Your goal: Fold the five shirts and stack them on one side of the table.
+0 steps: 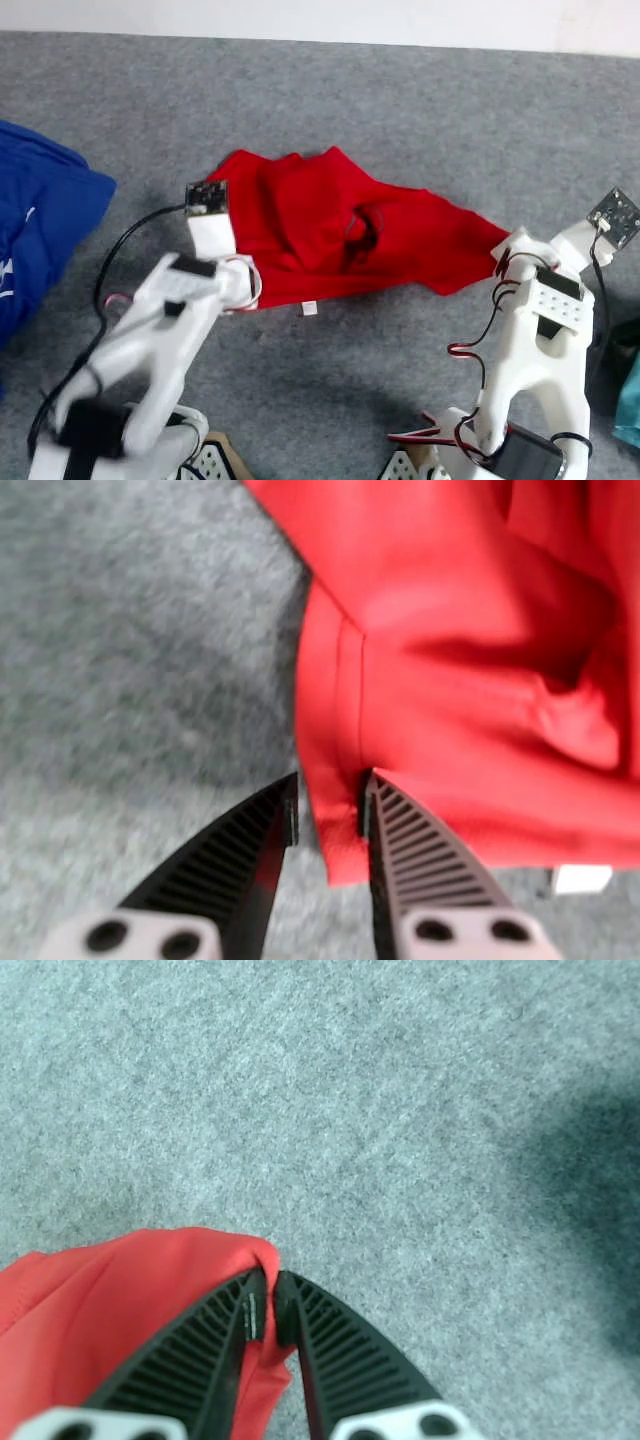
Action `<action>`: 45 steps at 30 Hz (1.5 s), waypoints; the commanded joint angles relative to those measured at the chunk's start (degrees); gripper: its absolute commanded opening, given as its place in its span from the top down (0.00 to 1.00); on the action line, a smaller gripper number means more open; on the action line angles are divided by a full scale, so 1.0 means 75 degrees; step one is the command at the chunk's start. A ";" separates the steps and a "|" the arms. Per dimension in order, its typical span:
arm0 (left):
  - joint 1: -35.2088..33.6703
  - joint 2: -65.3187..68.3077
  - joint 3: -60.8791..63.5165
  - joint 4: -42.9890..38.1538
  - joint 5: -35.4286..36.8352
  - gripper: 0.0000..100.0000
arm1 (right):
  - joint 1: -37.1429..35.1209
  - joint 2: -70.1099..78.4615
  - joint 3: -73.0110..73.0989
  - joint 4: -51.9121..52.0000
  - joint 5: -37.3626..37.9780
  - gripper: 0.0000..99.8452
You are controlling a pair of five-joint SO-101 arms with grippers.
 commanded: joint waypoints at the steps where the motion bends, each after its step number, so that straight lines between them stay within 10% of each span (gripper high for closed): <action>1: 0.0123 0.1553 -0.1471 -0.0070 -0.0047 0.88 | -0.0076 -0.0217 -0.0135 0.0029 0.0094 0.99; 24: -0.0627 0.5175 -0.6863 -0.1090 -0.0023 0.98 | -0.0100 -0.0193 -0.0135 0.0029 0.0094 0.99; 37: -0.0615 0.5773 -0.8012 0.0492 -0.0012 0.59 | -0.0217 -0.0158 -0.0135 0.0029 0.0281 0.99; 45: -0.0615 0.5070 -0.7930 0.1453 -0.0035 0.63 | -0.0229 -0.0158 -0.0135 0.0029 0.0293 0.99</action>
